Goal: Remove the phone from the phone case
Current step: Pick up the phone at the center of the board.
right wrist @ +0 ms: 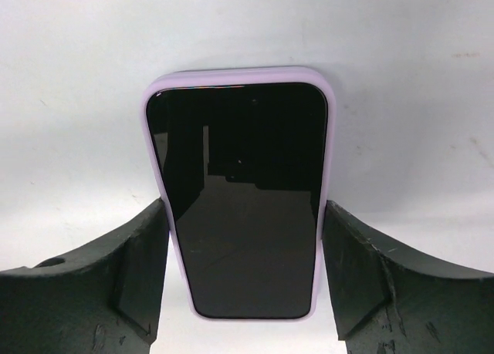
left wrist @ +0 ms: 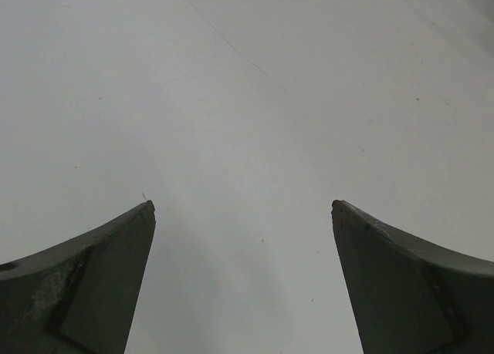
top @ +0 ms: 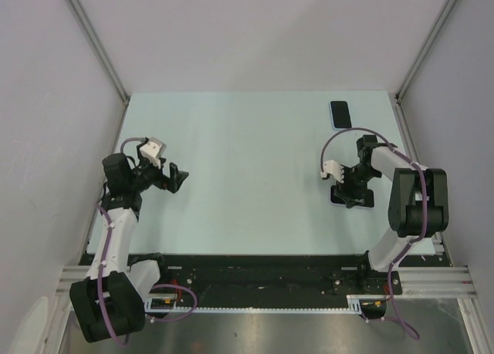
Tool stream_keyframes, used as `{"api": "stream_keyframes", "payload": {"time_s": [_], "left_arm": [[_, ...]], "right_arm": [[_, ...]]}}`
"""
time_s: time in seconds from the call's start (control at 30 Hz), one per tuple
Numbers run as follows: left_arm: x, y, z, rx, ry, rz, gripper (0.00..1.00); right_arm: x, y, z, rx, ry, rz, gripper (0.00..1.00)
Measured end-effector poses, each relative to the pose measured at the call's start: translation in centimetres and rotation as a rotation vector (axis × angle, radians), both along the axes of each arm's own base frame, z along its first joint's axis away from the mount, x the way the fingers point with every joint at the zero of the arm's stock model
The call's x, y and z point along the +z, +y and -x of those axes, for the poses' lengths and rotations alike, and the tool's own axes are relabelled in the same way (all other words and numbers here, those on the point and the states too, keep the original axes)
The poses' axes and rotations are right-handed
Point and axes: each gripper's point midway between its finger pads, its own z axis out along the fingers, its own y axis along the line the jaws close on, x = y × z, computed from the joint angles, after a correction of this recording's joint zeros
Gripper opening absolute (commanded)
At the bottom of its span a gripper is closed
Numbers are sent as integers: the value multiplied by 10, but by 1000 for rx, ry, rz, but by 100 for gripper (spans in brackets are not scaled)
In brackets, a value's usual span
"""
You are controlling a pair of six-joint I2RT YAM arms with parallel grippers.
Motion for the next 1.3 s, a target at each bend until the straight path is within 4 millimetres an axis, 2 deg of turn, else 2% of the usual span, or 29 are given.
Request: {"api": "stream_keyframes", "payload": {"time_s": [0.23,0.6,0.9,1.07,1.3], "left_arm": [[0,-16,3,-52,0,0,100],[7,-58,10,-198,7,17,100],[22,-87,-2,-292,71,99,100],[20,-107,-5,-342,126,128,100],[5,-139,-18,-401,276,196,100]], "right_arm": [[6,40,12,35,-51,-39,9],[33,111,-15,49,-231,-127,8],[49,179,-22,87,-354,-186,6],[57,205,-24,78,-406,-218,4],[72,228,-34,11,-469,-292,4]]}}
